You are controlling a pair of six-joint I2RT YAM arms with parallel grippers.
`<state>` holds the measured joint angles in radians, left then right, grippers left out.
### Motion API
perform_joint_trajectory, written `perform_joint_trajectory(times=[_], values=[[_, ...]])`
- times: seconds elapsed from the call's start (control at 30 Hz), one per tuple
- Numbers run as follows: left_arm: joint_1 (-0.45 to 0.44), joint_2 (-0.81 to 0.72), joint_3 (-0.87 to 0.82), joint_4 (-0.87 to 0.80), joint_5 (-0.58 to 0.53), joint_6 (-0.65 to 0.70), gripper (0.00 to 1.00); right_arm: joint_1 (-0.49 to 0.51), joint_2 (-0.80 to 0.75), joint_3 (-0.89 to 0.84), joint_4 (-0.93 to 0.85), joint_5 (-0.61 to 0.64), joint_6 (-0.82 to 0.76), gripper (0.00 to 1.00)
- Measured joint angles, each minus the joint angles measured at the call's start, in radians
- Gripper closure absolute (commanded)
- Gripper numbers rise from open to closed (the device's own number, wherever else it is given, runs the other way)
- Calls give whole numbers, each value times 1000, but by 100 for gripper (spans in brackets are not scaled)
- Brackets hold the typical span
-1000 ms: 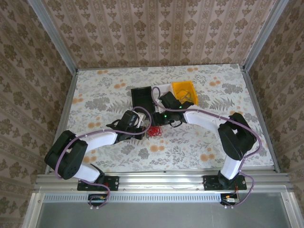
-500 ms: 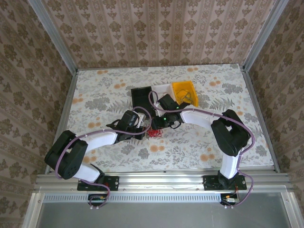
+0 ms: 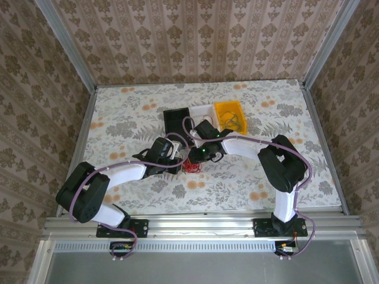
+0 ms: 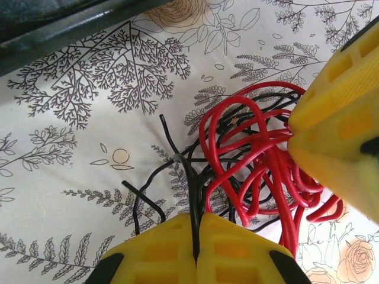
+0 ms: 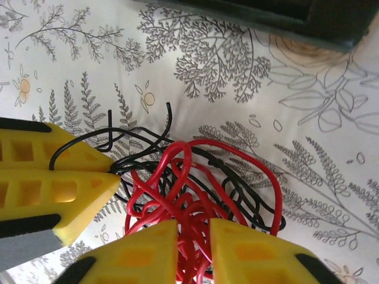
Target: Untangle the cables
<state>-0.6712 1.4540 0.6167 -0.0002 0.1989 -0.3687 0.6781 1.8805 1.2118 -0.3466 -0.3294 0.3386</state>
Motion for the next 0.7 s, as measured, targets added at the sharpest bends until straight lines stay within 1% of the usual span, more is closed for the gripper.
perform_joint_trajectory(times=[0.1,0.27,0.37,0.6,0.7], values=[[5,0,0,0,0,0,100,0,0,0,3,3,1,94],[12,0,0,-3,-9,-1,100,-10,-25,-21,13,5,9,95],[19,7,0,-8,-48,-13,100,-26,-66,-66,37,7,34,95],[34,22,-6,-30,-149,-62,100,-123,-191,-197,89,11,124,96],[42,23,-13,-31,-174,-85,100,-168,-233,-245,105,18,161,97]])
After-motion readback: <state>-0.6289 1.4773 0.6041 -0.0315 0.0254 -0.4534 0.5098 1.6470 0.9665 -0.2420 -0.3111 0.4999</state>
